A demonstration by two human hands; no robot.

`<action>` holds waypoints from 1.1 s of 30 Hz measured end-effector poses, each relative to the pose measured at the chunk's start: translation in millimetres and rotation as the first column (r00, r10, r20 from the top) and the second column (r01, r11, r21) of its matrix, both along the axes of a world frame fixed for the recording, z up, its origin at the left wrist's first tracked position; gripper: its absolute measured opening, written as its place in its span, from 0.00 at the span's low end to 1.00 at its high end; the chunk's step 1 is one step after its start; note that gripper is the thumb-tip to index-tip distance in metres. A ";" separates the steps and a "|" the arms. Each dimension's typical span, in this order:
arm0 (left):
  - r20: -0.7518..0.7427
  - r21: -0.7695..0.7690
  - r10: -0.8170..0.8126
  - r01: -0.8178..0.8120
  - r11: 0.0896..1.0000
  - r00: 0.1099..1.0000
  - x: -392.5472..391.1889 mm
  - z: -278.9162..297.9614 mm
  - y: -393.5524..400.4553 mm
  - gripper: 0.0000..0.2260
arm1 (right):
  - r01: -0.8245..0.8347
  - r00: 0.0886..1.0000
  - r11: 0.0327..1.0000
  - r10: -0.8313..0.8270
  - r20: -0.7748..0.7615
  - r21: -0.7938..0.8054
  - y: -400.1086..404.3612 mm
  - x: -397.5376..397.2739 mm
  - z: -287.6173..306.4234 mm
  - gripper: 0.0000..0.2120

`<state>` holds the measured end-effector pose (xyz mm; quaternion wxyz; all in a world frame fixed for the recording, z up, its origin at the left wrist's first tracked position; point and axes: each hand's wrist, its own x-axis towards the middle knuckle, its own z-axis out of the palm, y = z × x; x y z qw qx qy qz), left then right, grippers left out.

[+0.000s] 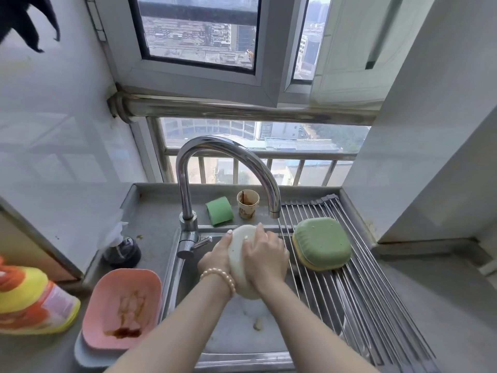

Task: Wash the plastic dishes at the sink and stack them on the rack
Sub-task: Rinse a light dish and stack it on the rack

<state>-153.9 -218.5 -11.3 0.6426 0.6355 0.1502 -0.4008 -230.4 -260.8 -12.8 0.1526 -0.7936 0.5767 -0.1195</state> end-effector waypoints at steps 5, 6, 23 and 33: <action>-0.253 -0.113 0.064 -0.095 0.989 0.965 7.9 -25.2 -0.6 0.25 | -0.365 0.883 0.813 0.457 0.108 -0.453 40.3 -17.2 -25.3 0.18; -0.283 -0.138 0.031 -0.073 0.988 0.959 16.4 -43.8 -4.1 0.28 | -0.436 0.824 0.732 0.559 0.094 -0.524 39.6 -30.0 -30.8 0.17; -0.272 -0.131 -0.401 0.379 0.916 0.875 2.9 -18.6 29.1 0.12 | 0.070 0.772 0.870 -0.357 0.526 0.488 -41.0 -36.8 3.6 0.18; -0.271 -0.262 -0.496 0.433 0.863 0.825 36.8 -18.6 40.7 0.18 | -0.591 0.760 0.740 0.644 0.086 -0.321 11.4 -62.6 -16.9 0.15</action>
